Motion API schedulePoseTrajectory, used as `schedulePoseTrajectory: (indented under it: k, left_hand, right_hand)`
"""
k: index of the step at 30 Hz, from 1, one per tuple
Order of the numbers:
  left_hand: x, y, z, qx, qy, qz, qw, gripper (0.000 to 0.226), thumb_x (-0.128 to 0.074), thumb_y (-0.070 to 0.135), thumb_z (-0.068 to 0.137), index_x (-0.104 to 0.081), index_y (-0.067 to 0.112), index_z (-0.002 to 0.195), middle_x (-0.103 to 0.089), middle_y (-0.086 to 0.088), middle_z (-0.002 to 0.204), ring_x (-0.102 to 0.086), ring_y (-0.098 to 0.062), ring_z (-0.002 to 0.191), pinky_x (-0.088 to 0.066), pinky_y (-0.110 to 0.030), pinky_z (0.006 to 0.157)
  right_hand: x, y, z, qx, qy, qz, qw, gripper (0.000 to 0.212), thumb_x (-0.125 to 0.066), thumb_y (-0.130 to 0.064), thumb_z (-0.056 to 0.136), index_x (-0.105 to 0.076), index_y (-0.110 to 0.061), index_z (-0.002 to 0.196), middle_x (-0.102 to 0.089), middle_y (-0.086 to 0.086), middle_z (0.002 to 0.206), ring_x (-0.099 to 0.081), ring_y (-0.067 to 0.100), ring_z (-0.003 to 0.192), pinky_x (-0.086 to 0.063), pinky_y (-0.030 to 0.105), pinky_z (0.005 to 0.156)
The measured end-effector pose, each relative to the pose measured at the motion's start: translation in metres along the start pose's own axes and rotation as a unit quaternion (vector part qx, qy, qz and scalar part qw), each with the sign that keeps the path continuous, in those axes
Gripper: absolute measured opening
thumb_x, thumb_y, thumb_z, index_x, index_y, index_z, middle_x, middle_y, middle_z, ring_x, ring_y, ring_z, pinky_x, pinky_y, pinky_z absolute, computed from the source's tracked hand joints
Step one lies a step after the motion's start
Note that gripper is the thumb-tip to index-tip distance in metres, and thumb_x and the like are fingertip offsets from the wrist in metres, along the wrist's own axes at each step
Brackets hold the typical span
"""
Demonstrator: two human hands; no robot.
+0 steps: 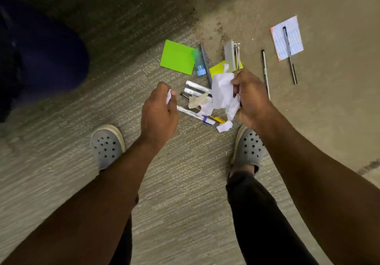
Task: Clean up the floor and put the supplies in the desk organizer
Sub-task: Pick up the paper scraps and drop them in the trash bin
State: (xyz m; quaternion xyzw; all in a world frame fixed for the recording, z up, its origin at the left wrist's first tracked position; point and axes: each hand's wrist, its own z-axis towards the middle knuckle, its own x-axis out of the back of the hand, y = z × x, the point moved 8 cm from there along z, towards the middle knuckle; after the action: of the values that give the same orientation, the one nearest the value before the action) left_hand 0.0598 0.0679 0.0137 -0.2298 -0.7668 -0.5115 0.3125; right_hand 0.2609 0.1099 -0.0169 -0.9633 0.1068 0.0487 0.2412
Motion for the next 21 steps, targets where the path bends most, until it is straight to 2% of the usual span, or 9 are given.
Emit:
schedulePoseTrajectory:
  k: [2, 4, 9, 11, 13, 15, 17, 19, 21]
  left_hand:
    - [0.051, -0.002, -0.002, 0.043, 0.054, -0.020, 0.997, 0.021, -0.045, 0.023, 0.099, -0.049, 0.007, 0.086, -0.049, 0.000, 0.067, -0.046, -0.018, 0.061, -0.032, -0.033, 0.058]
    - [0.106, -0.004, -0.002, 0.081, 0.116, -0.062, 0.988, 0.020, -0.045, 0.026, 0.099, -0.047, 0.014, 0.084, -0.045, 0.011, 0.064, -0.043, -0.006, 0.058, -0.033, -0.025, 0.058]
    - [0.250, -0.022, 0.010, 0.135, 0.261, -0.114, 0.949, 0.014, -0.052, 0.025, 0.093, -0.048, 0.017, 0.082, -0.046, 0.014, 0.062, -0.048, 0.009, 0.057, -0.034, -0.006, 0.058]
    - [0.298, -0.041, 0.015, 0.165, 0.300, -0.122, 0.932, 0.012, -0.053, 0.028, 0.090, -0.049, 0.022, 0.080, -0.051, 0.015, 0.066, -0.050, 0.012, 0.059, -0.037, -0.005, 0.061]
    - [0.331, -0.065, 0.020, 0.202, 0.314, -0.155, 0.914, 0.010, -0.053, 0.031, 0.087, -0.050, 0.030, 0.077, -0.057, 0.014, 0.072, -0.055, 0.007, 0.064, -0.047, -0.015, 0.066]
    - [0.349, -0.094, 0.025, 0.249, 0.301, -0.168, 0.905, 0.011, -0.053, 0.033, 0.084, -0.058, 0.024, 0.087, -0.067, 0.003, 0.085, -0.065, -0.011, 0.078, -0.057, -0.035, 0.077]
    - [0.355, -0.120, 0.031, 0.284, 0.265, -0.196, 0.900, 0.033, -0.058, 0.032, 0.080, -0.062, 0.013, 0.107, -0.071, -0.008, 0.102, -0.068, -0.019, 0.090, -0.056, -0.044, 0.085]
    - [0.351, -0.137, 0.032, 0.299, 0.216, -0.229, 0.901, 0.045, -0.062, 0.026, 0.081, -0.057, 0.013, 0.124, -0.069, -0.004, 0.110, -0.066, -0.011, 0.096, -0.057, -0.033, 0.085]
    - [0.345, -0.146, 0.029, 0.293, 0.177, -0.224, 0.912, 0.051, -0.061, 0.018, 0.085, -0.049, 0.017, 0.135, -0.063, 0.012, 0.111, -0.061, 0.003, 0.098, -0.050, -0.017, 0.084]
  right_hand:
    - [-0.045, -0.012, -0.017, 0.016, -0.036, 0.017, 0.999, 0.017, -0.041, -0.010, 0.082, -0.040, -0.013, 0.065, -0.038, 0.011, 0.057, -0.039, 0.019, 0.046, -0.036, 0.016, 0.044]
    - [-0.102, -0.023, -0.039, 0.033, -0.084, 0.007, 0.996, 0.008, -0.046, -0.016, 0.070, -0.039, -0.015, 0.066, -0.033, 0.009, 0.060, -0.034, 0.015, 0.046, -0.028, 0.017, 0.044]
    - [-0.271, -0.044, -0.098, 0.109, -0.233, -0.016, 0.966, 0.018, -0.043, -0.012, 0.077, -0.039, -0.019, 0.061, -0.038, -0.003, 0.049, -0.035, 0.006, 0.040, -0.030, 0.016, 0.039]
    - [-0.333, -0.050, -0.118, 0.161, -0.262, -0.056, 0.950, 0.021, -0.043, -0.011, 0.081, -0.043, -0.022, 0.062, -0.041, -0.007, 0.052, -0.038, 0.006, 0.048, -0.033, 0.022, 0.047]
    - [-0.385, -0.051, -0.129, 0.226, -0.253, -0.162, 0.927, 0.020, -0.047, -0.013, 0.084, -0.043, -0.021, 0.066, -0.042, -0.006, 0.058, -0.039, 0.009, 0.056, -0.034, 0.029, 0.056]
    - [-0.425, -0.049, -0.133, 0.298, -0.230, -0.300, 0.876, 0.020, -0.051, -0.015, 0.089, -0.043, -0.019, 0.071, -0.044, -0.008, 0.061, -0.043, 0.009, 0.059, -0.036, 0.027, 0.059]
    - [-0.453, -0.039, -0.135, 0.340, -0.233, -0.413, 0.812, 0.007, -0.052, -0.019, 0.092, -0.050, -0.015, 0.087, -0.048, -0.007, 0.072, -0.050, 0.011, 0.069, -0.032, 0.024, 0.055]
    - [-0.469, -0.024, -0.134, 0.351, -0.245, -0.507, 0.748, 0.028, -0.051, -0.023, 0.094, -0.049, -0.014, 0.121, -0.051, -0.002, 0.090, -0.051, 0.015, 0.083, -0.029, 0.021, 0.052]
    - [-0.470, -0.011, -0.131, 0.368, -0.238, -0.582, 0.685, 0.053, -0.052, -0.023, 0.093, -0.033, -0.019, 0.143, -0.053, 0.007, 0.114, -0.052, 0.022, 0.101, -0.037, 0.021, 0.067]
